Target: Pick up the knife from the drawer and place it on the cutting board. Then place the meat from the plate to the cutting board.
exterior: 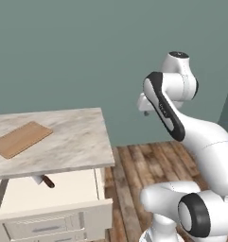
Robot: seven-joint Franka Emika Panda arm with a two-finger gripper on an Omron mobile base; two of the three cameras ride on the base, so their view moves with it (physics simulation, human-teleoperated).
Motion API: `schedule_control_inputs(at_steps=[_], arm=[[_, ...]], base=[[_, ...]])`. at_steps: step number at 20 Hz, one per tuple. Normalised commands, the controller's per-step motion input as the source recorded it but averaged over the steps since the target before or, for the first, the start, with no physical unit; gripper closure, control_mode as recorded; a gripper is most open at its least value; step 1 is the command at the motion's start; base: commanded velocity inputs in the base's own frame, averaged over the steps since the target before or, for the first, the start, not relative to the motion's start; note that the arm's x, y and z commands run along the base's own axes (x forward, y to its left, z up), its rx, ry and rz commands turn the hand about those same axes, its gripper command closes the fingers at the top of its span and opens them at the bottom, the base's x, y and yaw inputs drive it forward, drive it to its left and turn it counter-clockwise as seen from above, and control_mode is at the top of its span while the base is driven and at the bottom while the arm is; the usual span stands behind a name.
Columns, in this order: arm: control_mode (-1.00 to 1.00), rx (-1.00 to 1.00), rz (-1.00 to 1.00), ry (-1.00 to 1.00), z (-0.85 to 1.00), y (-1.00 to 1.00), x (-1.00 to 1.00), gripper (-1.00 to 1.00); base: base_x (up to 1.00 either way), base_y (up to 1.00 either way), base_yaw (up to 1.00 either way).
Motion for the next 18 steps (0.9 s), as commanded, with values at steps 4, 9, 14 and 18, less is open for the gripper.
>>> schedule_control_inputs(at_steps=[4, 9, 14, 18], arm=[[1.00, 0.00, 0.00, 0.00, 0.00, 0.00, 0.00, -1.00], [1.00, 0.00, 0.00, 0.00, 0.00, 0.00, 0.00, -1.00], [1.00, 0.00, 0.00, 0.00, 0.00, 0.00, 0.00, -1.00], [1.00, 0.00, 0.00, 0.00, 0.00, 0.00, 0.00, -1.00]], base=[[0.00, -0.65, 0.25], [0.00, -0.60, 0.37], [0.05, -0.35, 0.40], [0.24, -0.06, 0.42]])
